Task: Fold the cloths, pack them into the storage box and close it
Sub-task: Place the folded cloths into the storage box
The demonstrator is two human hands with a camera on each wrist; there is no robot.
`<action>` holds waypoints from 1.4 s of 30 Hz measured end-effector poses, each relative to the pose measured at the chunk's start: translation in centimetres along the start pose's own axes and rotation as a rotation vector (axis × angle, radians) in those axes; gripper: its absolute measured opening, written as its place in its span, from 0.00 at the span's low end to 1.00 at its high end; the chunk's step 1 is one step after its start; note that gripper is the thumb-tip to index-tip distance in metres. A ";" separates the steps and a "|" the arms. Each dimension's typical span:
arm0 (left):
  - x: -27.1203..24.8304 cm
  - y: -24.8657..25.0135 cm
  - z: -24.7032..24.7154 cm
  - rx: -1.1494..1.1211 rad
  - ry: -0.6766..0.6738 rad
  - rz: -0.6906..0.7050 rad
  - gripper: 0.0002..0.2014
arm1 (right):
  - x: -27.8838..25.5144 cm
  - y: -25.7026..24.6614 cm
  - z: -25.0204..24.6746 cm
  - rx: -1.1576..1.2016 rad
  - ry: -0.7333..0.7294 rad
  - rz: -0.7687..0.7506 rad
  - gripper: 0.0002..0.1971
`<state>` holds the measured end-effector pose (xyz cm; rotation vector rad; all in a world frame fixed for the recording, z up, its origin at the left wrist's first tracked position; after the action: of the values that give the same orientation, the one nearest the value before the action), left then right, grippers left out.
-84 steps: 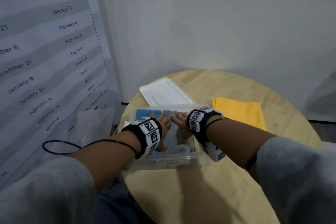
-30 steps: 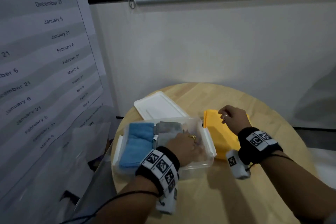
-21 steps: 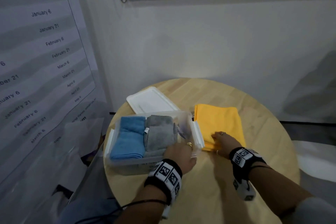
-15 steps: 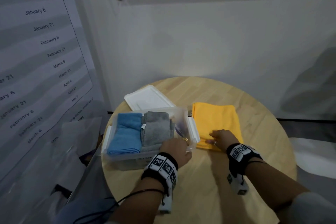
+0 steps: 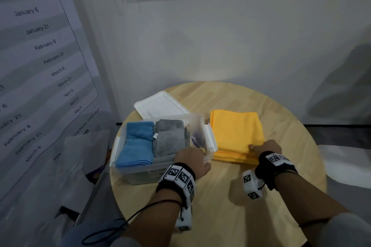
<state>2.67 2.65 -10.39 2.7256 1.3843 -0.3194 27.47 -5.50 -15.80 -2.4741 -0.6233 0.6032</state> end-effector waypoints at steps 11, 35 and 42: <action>0.8 -1.9 -2.0 -0.603 0.235 0.034 0.28 | -5.3 -4.9 -4.0 0.777 -0.123 -0.390 0.14; -9.1 -2.1 5.2 -0.933 -0.412 -0.190 0.10 | -13.8 1.3 0.3 0.067 -0.548 -0.469 0.19; -7.2 -3.9 6.1 -0.910 -0.182 -0.373 0.08 | -11.5 0.2 1.8 0.053 -0.435 -0.462 0.15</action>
<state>-5.61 -1.69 -14.68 1.6744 1.4823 0.0542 17.44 -11.14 -14.00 -2.0478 -1.2792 0.9534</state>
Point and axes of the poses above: each hand's wrist, its own x-axis towards the middle knuckle, its own z-axis out of the palm, y = z × x, the point moved 8 cm from there along x, towards the middle knuckle, and after that the axes turned 9 degrees about -z, right-handed, at the moved point
